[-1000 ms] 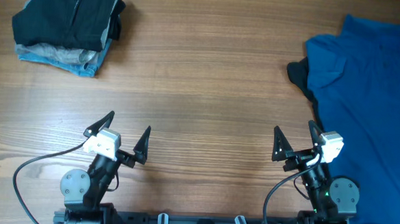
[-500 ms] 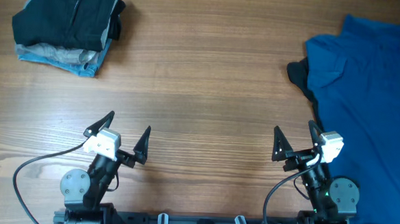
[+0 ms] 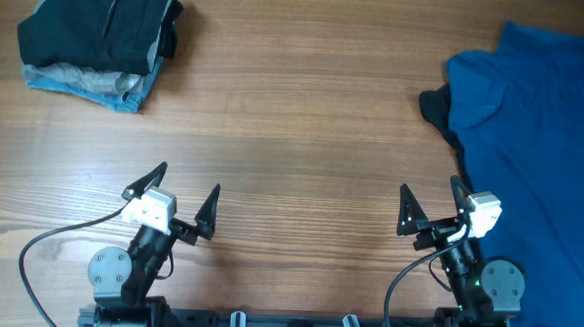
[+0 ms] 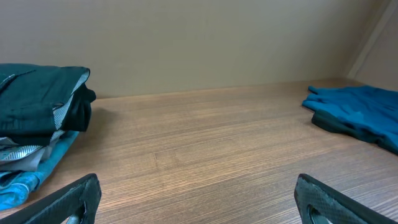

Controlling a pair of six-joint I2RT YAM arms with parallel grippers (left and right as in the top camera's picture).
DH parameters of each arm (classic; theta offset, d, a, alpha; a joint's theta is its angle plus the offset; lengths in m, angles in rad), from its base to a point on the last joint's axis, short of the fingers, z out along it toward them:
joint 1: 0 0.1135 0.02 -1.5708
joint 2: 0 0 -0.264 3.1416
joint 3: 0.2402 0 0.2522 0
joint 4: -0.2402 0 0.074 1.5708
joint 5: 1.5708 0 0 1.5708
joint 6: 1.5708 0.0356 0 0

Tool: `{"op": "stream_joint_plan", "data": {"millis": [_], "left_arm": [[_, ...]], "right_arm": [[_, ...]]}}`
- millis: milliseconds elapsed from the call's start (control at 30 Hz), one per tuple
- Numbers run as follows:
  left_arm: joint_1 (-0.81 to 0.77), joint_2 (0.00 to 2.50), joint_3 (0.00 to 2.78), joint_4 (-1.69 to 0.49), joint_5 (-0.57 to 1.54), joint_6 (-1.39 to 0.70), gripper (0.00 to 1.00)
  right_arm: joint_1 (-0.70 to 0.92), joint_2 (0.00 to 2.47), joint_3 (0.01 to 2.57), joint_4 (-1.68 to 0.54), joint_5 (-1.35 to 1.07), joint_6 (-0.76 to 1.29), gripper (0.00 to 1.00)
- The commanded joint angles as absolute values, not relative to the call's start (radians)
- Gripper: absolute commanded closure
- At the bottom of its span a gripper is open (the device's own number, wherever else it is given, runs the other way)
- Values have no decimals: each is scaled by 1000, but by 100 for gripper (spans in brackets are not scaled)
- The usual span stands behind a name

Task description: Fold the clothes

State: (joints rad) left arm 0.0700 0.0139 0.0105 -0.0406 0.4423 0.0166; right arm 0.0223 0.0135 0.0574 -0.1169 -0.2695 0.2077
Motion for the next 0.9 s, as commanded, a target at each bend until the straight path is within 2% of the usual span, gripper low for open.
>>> {"op": "stream_joint_plan", "data": {"millis": [0,700,800,867], "left_arm": [[63,7,6,-41,436,18,0],[63,7,6,-41,437,18,0],[63,7,6,-40,417,18,0],[63,7,6,-18,425,17,0]], "right_arm": [[18,7,59,-112,-286,212,0],[19,7,59,-89,-291,219,0],[19,7,59,-101,-318,319,0],[19,7,61,-75,-332,457,0]]}}
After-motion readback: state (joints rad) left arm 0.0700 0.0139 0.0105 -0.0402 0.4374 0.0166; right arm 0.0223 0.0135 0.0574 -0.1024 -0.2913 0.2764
